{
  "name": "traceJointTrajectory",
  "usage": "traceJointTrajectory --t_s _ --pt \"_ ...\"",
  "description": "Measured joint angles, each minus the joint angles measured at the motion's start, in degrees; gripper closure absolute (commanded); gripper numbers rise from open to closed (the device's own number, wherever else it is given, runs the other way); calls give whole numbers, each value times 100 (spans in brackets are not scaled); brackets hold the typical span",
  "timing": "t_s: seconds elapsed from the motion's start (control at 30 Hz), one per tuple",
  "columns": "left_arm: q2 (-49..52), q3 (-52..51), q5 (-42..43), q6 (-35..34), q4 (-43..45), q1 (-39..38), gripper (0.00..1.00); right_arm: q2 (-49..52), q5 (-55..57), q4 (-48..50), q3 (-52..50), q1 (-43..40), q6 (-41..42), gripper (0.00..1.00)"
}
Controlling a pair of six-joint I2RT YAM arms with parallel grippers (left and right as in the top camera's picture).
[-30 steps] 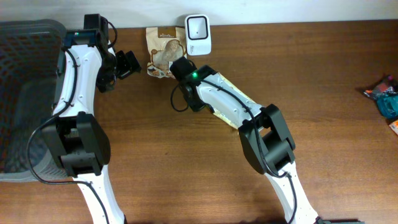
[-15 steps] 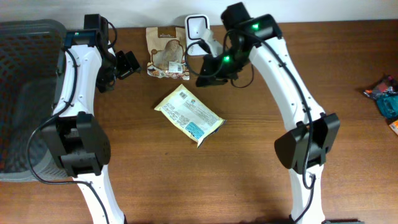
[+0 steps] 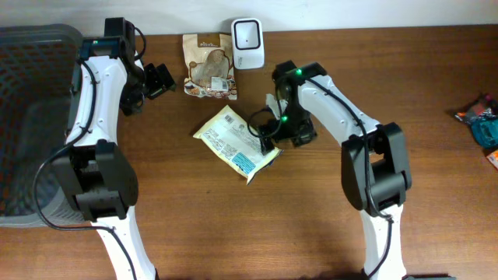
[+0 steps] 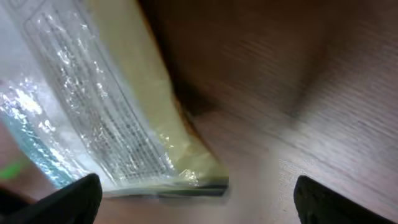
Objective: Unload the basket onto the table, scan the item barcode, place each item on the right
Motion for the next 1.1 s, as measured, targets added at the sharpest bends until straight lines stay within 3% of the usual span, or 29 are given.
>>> traceJointTrajectory --t_s 0.1,0.17,0.23,0.27,0.3,0.33,0.53,0.67,0.83,0.93,1.1 --pt "0 0 0 0 7 2 1 4 -785 455 -278 -133 -22 0" --pt "2 0 0 0 7 4 1 4 -1191 643 -334 -103 -31 8" --pt "0 0 0 0 9 4 1 4 -1392 874 -501 -66 17 24" --pt "0 0 0 0 9 4 1 4 -1447 1051 -619 -61 63 54" --pt "0 0 2 0 7 4 1 4 -1473 1204 -732 -61 120 72" --pt "2 0 0 0 7 4 1 4 -1486 1532 -901 -61 201 96" --pt "0 0 2 0 9 4 1 4 -1325 1657 -925 -83 533 96" --pt "0 0 2 0 9 4 1 -402 369 881 -208 -186 863 96" --pt "0 0 2 0 9 4 1 -1849 2752 420 164 -74 1088 96" --pt "0 0 0 0 9 4 1 -1873 3974 118 190 297 1436 96" --pt "2 0 0 0 9 4 1 -1471 4730 190 186 1622 1823 96"
